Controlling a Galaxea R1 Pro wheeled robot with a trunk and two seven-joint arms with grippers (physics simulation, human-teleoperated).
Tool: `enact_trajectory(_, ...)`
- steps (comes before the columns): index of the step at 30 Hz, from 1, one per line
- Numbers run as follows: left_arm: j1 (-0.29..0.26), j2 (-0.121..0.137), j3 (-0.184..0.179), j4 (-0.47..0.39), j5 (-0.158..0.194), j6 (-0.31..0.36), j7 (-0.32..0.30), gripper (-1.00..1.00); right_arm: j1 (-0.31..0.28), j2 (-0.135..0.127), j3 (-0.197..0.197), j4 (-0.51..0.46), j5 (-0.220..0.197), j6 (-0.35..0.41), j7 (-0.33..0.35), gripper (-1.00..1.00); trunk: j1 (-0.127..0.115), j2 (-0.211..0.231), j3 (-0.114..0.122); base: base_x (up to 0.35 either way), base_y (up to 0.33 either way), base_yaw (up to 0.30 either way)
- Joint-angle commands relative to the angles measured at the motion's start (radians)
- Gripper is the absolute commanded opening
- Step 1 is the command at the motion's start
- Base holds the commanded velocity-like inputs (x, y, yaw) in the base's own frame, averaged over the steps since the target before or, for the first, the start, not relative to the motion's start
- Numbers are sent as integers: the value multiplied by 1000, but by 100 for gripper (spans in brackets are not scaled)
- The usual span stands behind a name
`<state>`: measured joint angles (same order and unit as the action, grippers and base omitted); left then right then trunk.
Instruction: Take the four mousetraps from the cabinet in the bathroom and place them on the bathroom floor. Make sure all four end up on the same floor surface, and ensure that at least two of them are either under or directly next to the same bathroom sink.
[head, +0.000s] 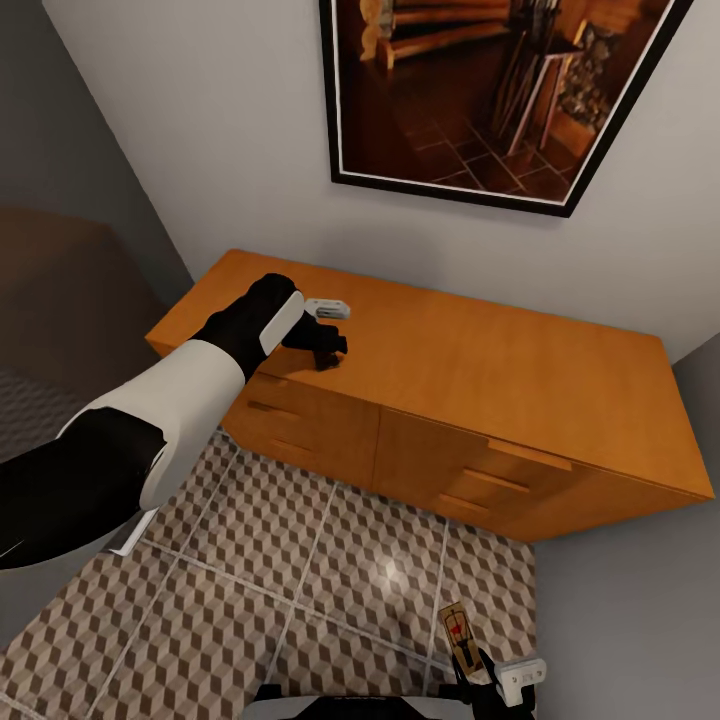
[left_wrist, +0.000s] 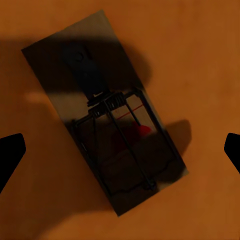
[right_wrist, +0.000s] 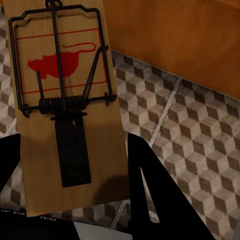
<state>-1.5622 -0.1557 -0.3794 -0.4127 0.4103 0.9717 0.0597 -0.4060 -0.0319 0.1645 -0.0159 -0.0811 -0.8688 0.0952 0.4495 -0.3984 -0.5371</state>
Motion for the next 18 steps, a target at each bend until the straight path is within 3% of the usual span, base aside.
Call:
enact_trajectory(1,-1,1,-7,0,10,2,6,100,-1,0,1,1,-12,-3,14,-100,1,-2,-1,0,0,0)
enact_trajectory(18,5,1,-7,-3,10,2,8,100,-1,0,1,1,-12,-3,14,-100,1,-2,-8,0,0,0)
